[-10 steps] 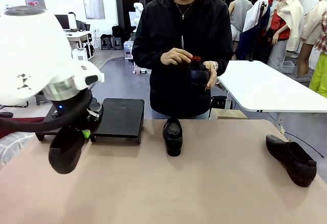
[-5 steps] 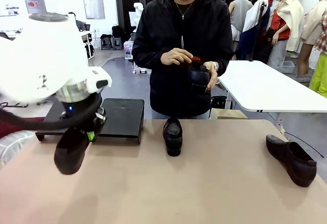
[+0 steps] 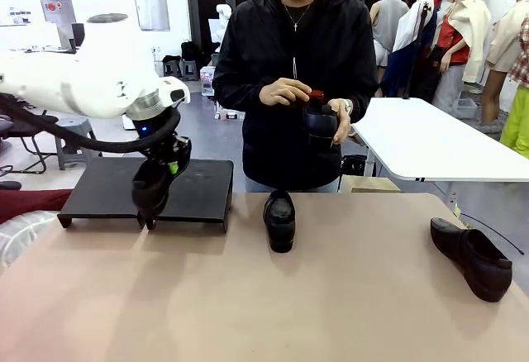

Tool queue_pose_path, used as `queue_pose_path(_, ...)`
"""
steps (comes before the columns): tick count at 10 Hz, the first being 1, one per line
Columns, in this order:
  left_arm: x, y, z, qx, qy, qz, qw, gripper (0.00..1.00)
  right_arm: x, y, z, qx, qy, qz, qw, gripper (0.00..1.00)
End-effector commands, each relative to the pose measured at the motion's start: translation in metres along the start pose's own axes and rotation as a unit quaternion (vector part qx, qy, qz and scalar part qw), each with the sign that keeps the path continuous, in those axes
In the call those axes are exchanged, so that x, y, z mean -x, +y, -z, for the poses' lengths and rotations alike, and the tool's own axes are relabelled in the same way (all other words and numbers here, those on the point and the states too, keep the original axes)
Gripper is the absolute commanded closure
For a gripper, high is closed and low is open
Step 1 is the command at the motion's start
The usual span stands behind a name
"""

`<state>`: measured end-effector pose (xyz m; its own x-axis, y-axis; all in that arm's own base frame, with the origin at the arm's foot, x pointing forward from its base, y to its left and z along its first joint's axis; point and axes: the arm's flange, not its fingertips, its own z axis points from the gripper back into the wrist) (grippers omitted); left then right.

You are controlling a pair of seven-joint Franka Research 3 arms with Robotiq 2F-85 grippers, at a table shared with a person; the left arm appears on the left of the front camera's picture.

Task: Organize the shoes by placing them on the stand.
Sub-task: Place the Shoe from the middle of the table onto the Shoes Stand.

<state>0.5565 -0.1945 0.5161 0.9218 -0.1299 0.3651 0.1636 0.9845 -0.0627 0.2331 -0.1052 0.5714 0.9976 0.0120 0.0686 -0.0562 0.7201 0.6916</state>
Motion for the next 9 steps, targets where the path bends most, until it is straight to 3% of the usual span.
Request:
queue_pose_path(1,-0.027,0.002,0.017,-0.003,-0.023,-0.011,1.000,1.00,0.000,0.000,-0.001,-0.012,-0.003,-0.013,1.000,0.00)
queue_pose_path(4,-0.049,0.010,0.059,-0.044,-0.048,-0.058,0.996,1.00,0.000,0.000,-0.001,-0.012,-0.003,-0.013,1.000,0.00)
queue_pose_path(8,-0.053,0.005,0.079,-0.056,-0.045,-0.044,0.996,1.00,0.000,0.000,-0.001,-0.012,-0.003,-0.013,1.000,0.00)
queue_pose_path(9,-0.053,0.005,0.082,-0.055,-0.043,-0.046,0.997,0.43,0.000,0.000,-0.001,-0.012,-0.003,-0.013,1.000,0.00)
